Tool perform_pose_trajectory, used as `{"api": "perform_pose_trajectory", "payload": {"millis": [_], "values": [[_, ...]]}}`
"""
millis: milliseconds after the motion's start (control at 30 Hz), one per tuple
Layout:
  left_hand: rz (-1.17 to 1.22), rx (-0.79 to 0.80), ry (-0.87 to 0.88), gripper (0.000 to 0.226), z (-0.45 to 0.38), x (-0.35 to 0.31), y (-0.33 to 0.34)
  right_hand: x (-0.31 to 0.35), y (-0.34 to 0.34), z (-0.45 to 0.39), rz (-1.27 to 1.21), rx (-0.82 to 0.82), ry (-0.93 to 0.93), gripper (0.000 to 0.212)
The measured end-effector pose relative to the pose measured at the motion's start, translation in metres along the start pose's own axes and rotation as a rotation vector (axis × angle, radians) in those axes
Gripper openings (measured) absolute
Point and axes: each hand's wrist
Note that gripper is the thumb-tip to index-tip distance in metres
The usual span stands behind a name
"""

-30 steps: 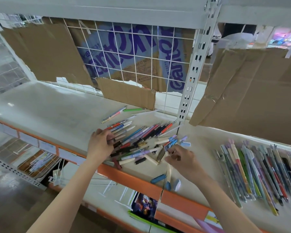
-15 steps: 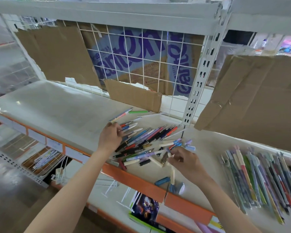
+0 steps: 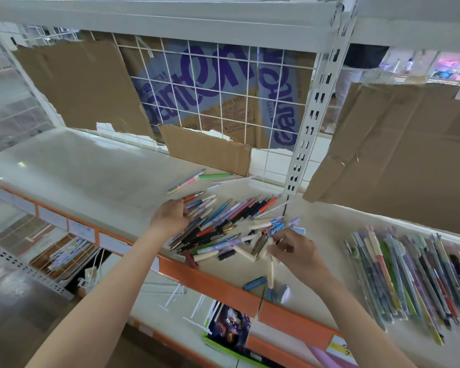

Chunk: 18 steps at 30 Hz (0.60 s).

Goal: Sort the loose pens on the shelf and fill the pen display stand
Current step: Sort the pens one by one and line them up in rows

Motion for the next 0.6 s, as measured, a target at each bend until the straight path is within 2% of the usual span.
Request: {"api": "perform_pose_trajectory", "payload": {"millis": [100,200,300,367,400,500,600], "values": [[-0.008,0.068,-0.024,0.025,-0.003,0.001,-0.003,0.0,-0.001,0.0,-0.047,-0.008,0.025,0.01],[0.063,0.071,-0.043,0.024,-0.002,0.003,-0.002,-0.001,-0.004,0.001,-0.082,-0.036,0.045,0.007],[0.114,-0.069,-0.003,0.025,0.006,0.0,-0.005,-0.002,-0.006,0.001,-0.164,-0.082,0.056,0.008],[0.165,-0.163,0.078,0.023,0.017,-0.01,-0.008,0.0,-0.008,0.002,-0.325,-0.106,0.084,0.01],[0.245,-0.161,0.126,0.017,0.024,-0.017,-0.009,0.003,-0.009,0.002,-0.424,-0.11,0.097,0.011],[0.509,0.002,0.267,0.01,0.053,-0.039,-0.005,0.013,-0.013,0.006,-0.725,-0.106,0.082,0.008],[0.527,0.045,0.421,0.014,0.076,-0.052,0.001,0.022,-0.017,0.008,-0.964,-0.125,0.033,0.005]]}}
Point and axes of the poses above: each hand's wrist, its own z-axis away from the middle knuckle, its own y-axis out of the palm, x = y × z, and after that the axes turned 5 degrees about -z, right-handed
